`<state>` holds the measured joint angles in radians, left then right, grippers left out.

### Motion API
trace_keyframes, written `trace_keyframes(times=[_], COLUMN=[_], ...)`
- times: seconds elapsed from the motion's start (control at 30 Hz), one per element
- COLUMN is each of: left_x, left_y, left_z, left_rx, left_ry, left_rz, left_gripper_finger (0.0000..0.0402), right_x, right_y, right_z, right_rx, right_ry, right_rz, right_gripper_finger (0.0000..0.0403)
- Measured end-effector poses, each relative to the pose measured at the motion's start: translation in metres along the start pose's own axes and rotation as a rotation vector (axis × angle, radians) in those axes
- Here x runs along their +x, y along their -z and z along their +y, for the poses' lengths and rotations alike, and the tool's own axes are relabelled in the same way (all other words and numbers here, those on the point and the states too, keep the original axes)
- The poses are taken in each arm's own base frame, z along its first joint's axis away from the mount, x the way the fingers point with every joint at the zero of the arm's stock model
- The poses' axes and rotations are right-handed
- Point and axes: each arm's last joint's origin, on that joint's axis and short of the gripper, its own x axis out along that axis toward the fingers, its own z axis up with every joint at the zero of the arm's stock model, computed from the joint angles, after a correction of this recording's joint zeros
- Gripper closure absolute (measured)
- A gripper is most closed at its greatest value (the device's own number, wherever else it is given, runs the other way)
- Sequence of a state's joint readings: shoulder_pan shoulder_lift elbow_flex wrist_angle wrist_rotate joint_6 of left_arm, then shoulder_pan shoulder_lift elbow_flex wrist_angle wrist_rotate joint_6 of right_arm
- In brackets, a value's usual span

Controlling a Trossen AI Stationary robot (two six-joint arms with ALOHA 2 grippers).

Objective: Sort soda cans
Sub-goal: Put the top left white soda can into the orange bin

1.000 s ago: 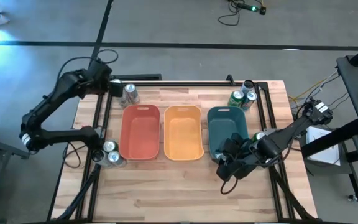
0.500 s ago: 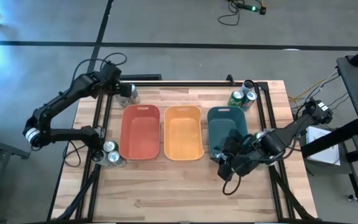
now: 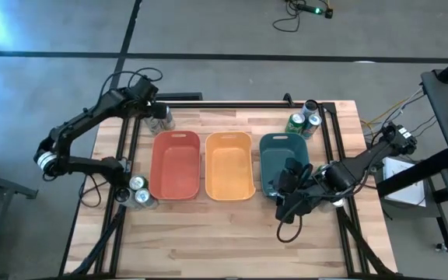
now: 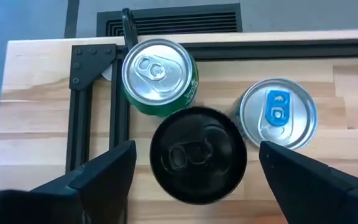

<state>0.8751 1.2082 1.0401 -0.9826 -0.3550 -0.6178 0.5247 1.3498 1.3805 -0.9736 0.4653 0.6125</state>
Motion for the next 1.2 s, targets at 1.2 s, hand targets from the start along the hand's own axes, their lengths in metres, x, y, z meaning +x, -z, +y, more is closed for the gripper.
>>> trace_keyframes(times=[1.2], left_x=[0.025], left_y=[0.008], left_z=[-0.003], left_rx=[0.093], left_ry=[-0.065], left_rz=[0.049], left_gripper_finger=[0.0093], right_x=[-0.007], right_y=[0.008], right_z=[-0.011], right_rx=[0.076], right_ry=[0.07], right_rz=[0.059], right_gripper_finger=[0.0202])
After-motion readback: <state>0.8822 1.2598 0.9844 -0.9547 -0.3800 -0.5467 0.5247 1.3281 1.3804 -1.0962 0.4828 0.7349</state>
